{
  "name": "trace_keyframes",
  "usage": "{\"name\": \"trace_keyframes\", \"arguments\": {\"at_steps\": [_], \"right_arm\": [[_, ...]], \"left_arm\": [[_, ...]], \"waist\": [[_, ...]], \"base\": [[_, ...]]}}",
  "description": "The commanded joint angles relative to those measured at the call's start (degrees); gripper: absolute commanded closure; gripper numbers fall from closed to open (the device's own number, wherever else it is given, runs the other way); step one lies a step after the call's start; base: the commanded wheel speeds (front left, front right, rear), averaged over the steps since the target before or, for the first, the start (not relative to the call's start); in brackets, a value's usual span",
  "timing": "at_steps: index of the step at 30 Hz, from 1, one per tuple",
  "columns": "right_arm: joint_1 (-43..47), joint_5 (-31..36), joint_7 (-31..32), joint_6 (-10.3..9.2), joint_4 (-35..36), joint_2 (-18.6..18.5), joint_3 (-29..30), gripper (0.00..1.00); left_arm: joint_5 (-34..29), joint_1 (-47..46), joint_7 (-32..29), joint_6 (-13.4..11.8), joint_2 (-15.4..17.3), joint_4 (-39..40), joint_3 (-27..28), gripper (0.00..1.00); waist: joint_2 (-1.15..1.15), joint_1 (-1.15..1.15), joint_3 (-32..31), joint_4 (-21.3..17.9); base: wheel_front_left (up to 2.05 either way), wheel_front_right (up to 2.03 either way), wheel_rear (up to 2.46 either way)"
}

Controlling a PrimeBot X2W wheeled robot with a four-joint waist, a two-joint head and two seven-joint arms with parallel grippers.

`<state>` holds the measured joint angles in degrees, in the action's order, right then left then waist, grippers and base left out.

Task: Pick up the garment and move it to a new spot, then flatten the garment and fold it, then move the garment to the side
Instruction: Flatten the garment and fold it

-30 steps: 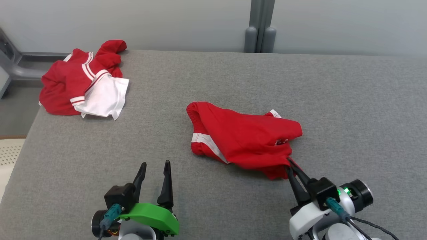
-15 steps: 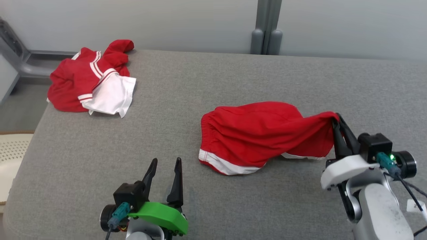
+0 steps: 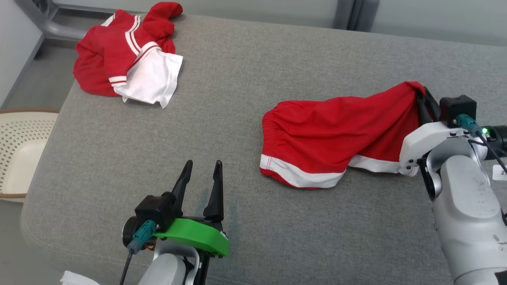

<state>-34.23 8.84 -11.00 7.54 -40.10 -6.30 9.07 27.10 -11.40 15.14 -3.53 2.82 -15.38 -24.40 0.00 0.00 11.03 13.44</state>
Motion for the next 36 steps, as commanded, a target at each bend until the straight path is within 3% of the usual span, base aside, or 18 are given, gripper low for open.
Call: {"name": "trace_keyframes", "arguments": {"at_steps": [1, 5, 6, 7, 14, 23, 36], "right_arm": [[-2.0, 1.3, -0.5, -0.10, -2.2, -1.3, 0.5, 1.00], [-5.6, 3.0, -1.8, -0.10, -7.7, -2.1, 1.7, 1.00], [-6.2, 3.4, -2.1, -0.10, -8.6, -2.3, 1.9, 0.82], [-7.0, 4.1, -2.8, -0.10, -10.2, -2.6, 2.7, 0.00], [-6.7, 4.1, -4.2, -0.10, -8.4, -1.4, 3.4, 0.00], [6.5, -2.0, -4.2, -0.10, 10.2, 0.5, 4.4, 0.00], [27.6, -9.9, -4.2, -0.10, 24.4, 3.3, 1.8, 0.00]], "left_arm": [[0.0, -1.0, 0.0, -0.3, 0.1, 0.1, 0.0, 0.00], [-0.6, -1.6, 0.0, -0.5, 0.1, 0.3, 0.1, 0.00], [-0.7, -1.7, 0.0, -0.4, 0.1, 0.3, 0.1, 0.00], [-0.9, -1.9, 0.0, -0.2, 0.1, 0.2, 0.1, 0.00], [-1.5, -2.3, 0.0, 0.7, 0.1, -0.8, 0.3, 0.00], [-0.6, -3.6, 0.0, 1.4, 0.2, -1.2, 0.5, 0.00], [-1.2, 3.6, 0.0, 2.4, 0.2, -3.3, 2.9, 0.00]], "waist": [[0.00, 0.00, 2.3, 1.8], [0.00, 0.00, 2.7, 1.3], [0.00, 0.00, 2.7, 1.0], [0.00, 0.00, 2.2, 0.2], [0.00, 0.00, -0.7, -4.5], [0.00, 0.00, -5.2, -9.7], [0.00, 0.00, -10.5, -10.7]], "base": [[0.00, 0.00, 0.00], [0.00, 0.00, 0.00], [0.00, 0.00, 0.00], [0.00, 0.00, 0.00], [0.00, 0.00, 0.00], [0.00, 0.00, 0.00], [0.00, 0.00, 0.00]]}}
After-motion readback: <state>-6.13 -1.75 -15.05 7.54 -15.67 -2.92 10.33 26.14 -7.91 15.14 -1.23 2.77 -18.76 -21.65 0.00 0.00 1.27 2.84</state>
